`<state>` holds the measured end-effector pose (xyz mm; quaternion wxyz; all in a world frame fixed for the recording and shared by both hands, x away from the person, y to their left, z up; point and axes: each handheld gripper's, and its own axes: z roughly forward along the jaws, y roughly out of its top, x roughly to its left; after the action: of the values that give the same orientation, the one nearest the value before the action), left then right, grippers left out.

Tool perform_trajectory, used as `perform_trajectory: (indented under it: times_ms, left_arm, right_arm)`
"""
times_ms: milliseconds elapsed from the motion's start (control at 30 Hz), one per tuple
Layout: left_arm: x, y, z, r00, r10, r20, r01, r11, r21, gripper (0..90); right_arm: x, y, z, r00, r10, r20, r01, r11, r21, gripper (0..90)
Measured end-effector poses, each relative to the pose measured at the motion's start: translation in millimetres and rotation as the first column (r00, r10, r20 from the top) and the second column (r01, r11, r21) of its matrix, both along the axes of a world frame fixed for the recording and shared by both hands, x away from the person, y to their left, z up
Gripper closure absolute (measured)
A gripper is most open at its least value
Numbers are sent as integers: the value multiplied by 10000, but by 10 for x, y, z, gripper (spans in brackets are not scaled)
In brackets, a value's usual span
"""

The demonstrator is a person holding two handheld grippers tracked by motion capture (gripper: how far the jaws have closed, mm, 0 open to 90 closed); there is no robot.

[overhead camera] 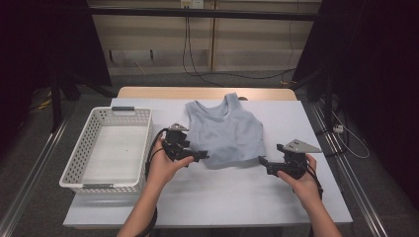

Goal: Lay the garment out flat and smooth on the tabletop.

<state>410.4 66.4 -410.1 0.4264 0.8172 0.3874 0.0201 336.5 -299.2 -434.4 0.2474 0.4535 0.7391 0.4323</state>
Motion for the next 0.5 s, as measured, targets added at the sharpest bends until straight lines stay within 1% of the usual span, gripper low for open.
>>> perform_trajectory:
  times_ms: [33, 100, 200, 267, 400, 433, 467, 500]
  left_arm:
    - [-23, 3, -23, 10000, 10, -21, -10, 10000, -25, 158]
    - [-36, 14, -41, 10000, 2, -50, -1, 10000, 41, 158]
    - [-54, 46, -32, 10000, 85, -7, -85, 10000, 29, 158]
    - [-67, 65, -7, 9999, 166, 29, -166, 9999, -31, 157]
    - [-79, 71, 5, 9998, 186, 77, -185, 9998, -90, 151]
    - [-81, 59, -8, 9998, 174, 44, -173, 9997, -157, 149]
    - [-81, 59, -8, 9998, 174, 44, -173, 9997, -157, 148]
    - [-80, 55, -15, 9999, 136, 49, -135, 9999, -85, 148]
  right_arm:
    - [-7, -2, -9, 10000, 27, 19, -27, 10000, -74, 129]
    - [-17, -8, -32, 10000, -4, -48, 3, 10000, -77, 127]
    - [-28, -11, -71, 9999, -23, -160, 20, 9998, -203, 125]
    - [-34, -9, -91, 9999, -8, -164, 1, 9991, -419, 122]
    - [-36, -8, -104, 9998, -54, -187, 46, 9990, -456, 124]
    - [-27, -15, -110, 9997, -186, -137, 179, 9986, -507, 120]
    - [-27, -15, -110, 9997, -186, -137, 179, 9986, -507, 120]
    - [-19, -21, -112, 9997, -219, -147, 213, 9991, -378, 123]
